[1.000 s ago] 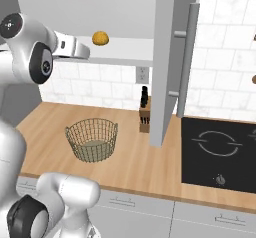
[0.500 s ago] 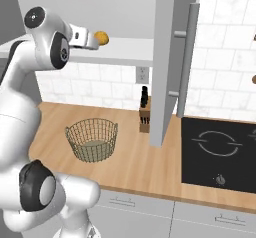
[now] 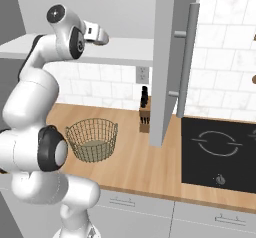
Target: Open the cabinet, pick up the bread from the cabinet and place it in the basket. Then move the basket to the dining counter.
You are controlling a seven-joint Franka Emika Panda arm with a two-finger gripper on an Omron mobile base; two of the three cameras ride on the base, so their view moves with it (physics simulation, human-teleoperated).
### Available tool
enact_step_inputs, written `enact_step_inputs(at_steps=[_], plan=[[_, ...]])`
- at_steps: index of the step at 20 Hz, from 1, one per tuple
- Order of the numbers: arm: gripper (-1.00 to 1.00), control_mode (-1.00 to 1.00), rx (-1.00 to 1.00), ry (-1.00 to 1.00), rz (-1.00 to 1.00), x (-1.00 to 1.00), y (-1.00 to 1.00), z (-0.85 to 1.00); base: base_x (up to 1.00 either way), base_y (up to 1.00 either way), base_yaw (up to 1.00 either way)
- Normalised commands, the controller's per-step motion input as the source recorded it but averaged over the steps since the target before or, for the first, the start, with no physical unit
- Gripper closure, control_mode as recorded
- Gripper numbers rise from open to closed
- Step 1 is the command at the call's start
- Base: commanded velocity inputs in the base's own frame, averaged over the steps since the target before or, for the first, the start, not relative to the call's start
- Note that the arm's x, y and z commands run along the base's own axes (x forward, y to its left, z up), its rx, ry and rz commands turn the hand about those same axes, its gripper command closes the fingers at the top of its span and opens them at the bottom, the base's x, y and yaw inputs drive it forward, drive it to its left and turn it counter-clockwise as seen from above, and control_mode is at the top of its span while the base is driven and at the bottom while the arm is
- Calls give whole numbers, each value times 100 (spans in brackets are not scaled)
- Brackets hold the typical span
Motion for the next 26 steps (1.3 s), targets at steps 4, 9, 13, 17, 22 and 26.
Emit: enact_step_inputs(at_steps=[4, 9, 13, 17, 22, 26], plan=[[-100, -100, 0, 2, 0, 78, 0, 0, 0, 0, 0], [-100, -100, 0, 0, 0, 63, 7, -3, 0, 0, 0], [-100, -100, 0, 0, 0, 29, 13, -22, 0, 0, 0], [-100, -100, 0, 0, 0, 27, 0, -21, 0, 0, 0], [-100, -100, 0, 0, 0, 36, 0, -7, 0, 0, 0], [-100, -100, 0, 0, 0, 38, 0, 0, 0, 0, 0]])
